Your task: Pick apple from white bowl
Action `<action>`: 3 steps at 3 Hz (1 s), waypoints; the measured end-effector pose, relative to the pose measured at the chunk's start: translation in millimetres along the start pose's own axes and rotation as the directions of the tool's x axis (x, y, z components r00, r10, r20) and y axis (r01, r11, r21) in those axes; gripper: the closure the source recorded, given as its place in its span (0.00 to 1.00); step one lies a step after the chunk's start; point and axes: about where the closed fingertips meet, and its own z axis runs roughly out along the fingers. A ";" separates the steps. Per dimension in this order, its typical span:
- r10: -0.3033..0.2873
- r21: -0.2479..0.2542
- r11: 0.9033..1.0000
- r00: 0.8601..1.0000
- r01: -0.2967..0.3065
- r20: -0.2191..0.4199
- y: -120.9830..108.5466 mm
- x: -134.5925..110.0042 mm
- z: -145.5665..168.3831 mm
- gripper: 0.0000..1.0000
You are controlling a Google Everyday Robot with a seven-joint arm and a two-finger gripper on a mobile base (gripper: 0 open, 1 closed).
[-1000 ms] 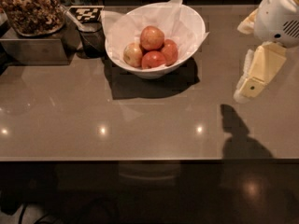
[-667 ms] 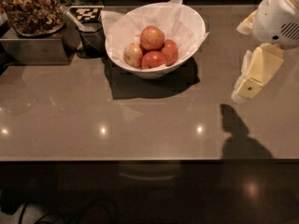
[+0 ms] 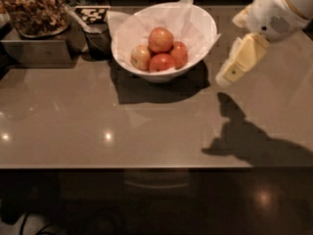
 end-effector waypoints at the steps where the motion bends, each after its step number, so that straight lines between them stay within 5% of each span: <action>1: 0.001 0.002 1.000 1.000 -0.001 0.008 -3.1 -1.9 -0.2 0.19; 2: 0.000 0.002 1.000 1.000 0.000 0.008 -3.2 -2.0 -0.1 0.42; 3: -0.037 -0.014 0.999 0.999 0.038 0.022 -8.4 -15.4 11.3 0.48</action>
Offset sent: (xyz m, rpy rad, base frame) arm 0.0032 0.0002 0.0018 0.0064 -0.0047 -0.0003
